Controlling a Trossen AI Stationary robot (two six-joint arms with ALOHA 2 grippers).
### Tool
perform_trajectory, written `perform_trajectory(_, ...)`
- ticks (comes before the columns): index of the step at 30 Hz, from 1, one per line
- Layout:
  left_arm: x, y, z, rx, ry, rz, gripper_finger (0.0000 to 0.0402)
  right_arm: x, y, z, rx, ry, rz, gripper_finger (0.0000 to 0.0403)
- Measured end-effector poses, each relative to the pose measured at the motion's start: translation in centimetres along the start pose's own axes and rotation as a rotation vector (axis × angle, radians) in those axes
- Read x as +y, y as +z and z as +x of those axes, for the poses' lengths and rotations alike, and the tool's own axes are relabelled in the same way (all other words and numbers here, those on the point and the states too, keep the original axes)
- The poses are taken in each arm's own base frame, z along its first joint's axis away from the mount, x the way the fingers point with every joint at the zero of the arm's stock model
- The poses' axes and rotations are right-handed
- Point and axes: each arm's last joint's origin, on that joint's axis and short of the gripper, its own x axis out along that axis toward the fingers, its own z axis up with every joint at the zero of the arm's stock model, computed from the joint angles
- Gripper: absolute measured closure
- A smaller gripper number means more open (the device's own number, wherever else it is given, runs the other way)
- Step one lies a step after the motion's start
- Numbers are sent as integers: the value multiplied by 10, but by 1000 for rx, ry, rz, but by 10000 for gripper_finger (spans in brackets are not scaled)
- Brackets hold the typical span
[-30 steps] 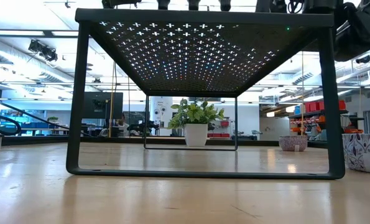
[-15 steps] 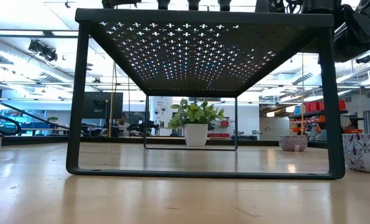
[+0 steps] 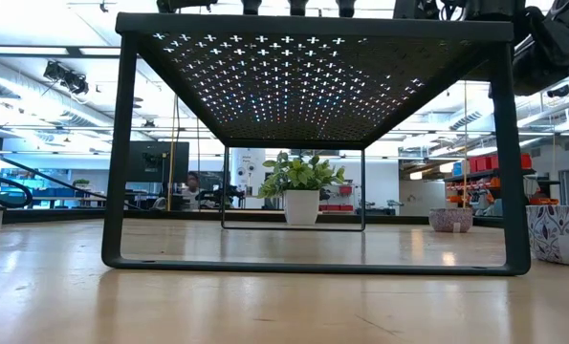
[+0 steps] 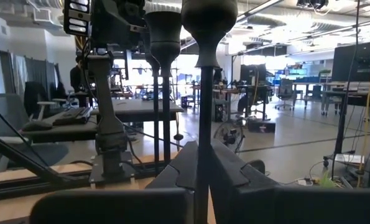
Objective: Pick & Place candle stick holders
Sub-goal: Put the black candle holder on the shelf
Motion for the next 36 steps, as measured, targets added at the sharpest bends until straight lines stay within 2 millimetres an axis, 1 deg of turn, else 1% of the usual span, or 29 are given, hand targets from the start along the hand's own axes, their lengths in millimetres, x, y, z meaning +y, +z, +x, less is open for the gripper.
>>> perform_trajectory(11, 0, 0, 0, 0, 0, 0, 193, 2, -10, 4, -29, -3, 5, 340)
perform_trajectory(15, 0, 0, 0, 0, -1, 0, 193, 2, -10, 5, -52, -4, 9, 322)
perform_trajectory(28, 0, -1, 0, 15, 1, 0, 193, 2, -10, 5, -55, -6, 10, 211)
perform_trajectory(32, 0, -1, 0, 15, 1, 0, 193, 2, -10, 4, -55, -6, 7, 187)
perform_trajectory(36, 0, -1, 0, 15, 2, 0, 193, 2, -10, 5, -52, -6, 3, 174)
